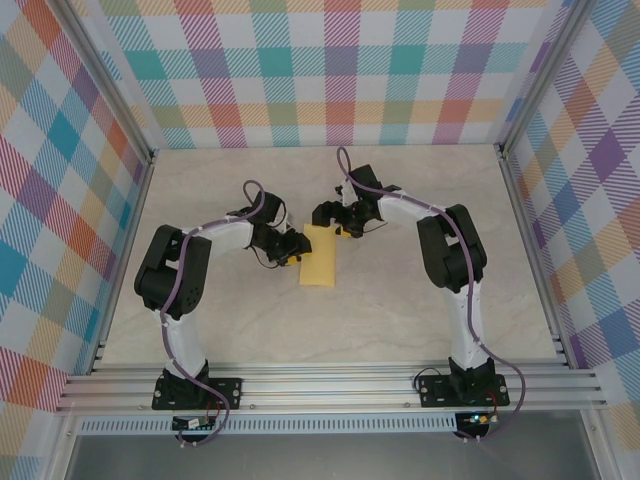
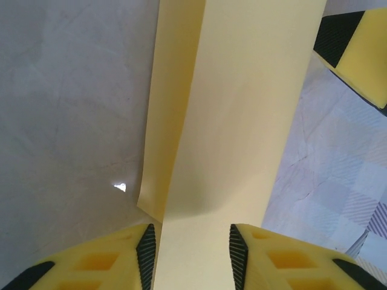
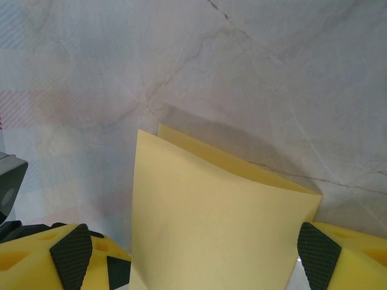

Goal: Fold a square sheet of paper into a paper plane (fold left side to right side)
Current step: Third fold the triangle at the center of the table.

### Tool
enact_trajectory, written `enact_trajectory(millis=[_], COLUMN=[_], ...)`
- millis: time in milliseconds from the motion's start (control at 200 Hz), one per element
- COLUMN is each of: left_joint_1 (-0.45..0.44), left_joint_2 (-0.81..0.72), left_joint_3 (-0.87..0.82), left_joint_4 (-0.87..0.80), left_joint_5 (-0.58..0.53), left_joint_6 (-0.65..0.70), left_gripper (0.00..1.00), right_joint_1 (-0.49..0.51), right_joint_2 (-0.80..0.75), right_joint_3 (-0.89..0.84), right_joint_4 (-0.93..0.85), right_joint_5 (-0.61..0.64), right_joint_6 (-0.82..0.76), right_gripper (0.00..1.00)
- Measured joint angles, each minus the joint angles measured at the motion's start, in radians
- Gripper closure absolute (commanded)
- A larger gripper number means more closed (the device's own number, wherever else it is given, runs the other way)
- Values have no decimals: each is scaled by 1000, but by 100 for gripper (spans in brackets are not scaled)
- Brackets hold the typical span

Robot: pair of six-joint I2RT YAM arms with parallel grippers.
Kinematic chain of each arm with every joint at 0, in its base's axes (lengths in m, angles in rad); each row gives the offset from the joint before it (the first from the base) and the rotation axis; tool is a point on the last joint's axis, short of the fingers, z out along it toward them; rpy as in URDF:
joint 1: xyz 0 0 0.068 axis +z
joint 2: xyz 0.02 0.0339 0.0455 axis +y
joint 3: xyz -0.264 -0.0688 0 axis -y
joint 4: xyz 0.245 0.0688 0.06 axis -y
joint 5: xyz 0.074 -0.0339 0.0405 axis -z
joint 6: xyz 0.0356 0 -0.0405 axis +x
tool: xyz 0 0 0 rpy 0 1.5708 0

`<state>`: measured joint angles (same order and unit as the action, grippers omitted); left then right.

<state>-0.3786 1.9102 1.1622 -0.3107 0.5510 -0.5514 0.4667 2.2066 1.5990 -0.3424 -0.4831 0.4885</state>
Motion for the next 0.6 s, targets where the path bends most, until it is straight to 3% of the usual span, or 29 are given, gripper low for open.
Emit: enact_trajectory(millis=[600], left_joint_1=[0], left_joint_2=[-32], left_joint_3=[-56], left_joint_4=[-4], left_joint_5=[-29], left_joint_6=[2], left_gripper=[100], right_joint_1=[3], right_joint_2=[-26], right_joint_3=[-39], right_joint_4=[30], right_joint_5=[8], right_joint_6=[-25], right_gripper=[6])
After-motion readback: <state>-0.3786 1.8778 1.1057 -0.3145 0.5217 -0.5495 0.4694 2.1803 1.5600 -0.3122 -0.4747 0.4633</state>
